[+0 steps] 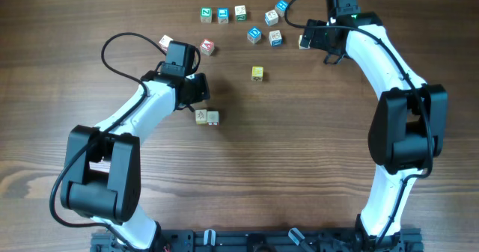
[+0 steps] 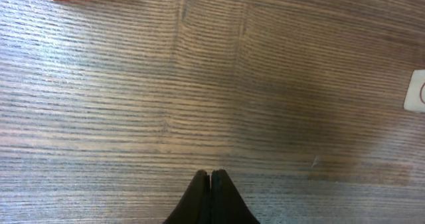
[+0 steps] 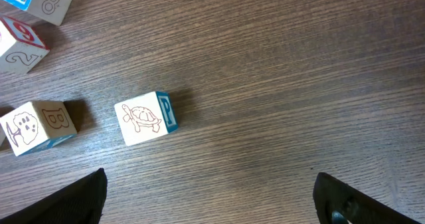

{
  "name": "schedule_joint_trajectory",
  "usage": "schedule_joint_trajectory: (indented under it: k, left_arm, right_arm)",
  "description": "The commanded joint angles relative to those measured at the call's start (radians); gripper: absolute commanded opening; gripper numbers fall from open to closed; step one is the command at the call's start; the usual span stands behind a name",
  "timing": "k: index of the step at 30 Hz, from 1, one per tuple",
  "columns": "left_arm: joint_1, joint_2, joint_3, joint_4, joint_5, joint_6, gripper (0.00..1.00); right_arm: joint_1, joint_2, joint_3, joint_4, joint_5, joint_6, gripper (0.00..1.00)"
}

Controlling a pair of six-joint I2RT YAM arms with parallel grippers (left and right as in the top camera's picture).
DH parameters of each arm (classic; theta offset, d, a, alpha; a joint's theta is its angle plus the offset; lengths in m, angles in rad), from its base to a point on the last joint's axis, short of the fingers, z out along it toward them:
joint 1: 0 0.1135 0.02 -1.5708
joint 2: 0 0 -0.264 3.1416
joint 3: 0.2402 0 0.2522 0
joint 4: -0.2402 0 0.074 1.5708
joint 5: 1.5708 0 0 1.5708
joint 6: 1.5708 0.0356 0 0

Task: Form a horizontal line

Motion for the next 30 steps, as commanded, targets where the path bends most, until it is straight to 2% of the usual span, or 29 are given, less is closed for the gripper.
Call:
schedule_joint_trajectory:
  k: [1, 16, 30]
  left_arm:
    - [-0.005, 0.009, -0.003, -0.033, 0.024, 0.0, 0.04]
    - [-0.005, 0.012, -0.003, 0.027, 0.023, 0.001, 0.04]
    - [-0.005, 0.013, -0.003, -0.029, 0.068, 0.001, 0.04]
  right_arm:
    - [0.0, 0.026, 0.005, 0.002, 0.013, -0.009, 1.0]
    - [0.0, 0.026, 0.005, 0.002, 0.013, -0.01, 1.0]
    - [0.0, 0.026, 0.005, 0.002, 0.013, -0.009, 1.0]
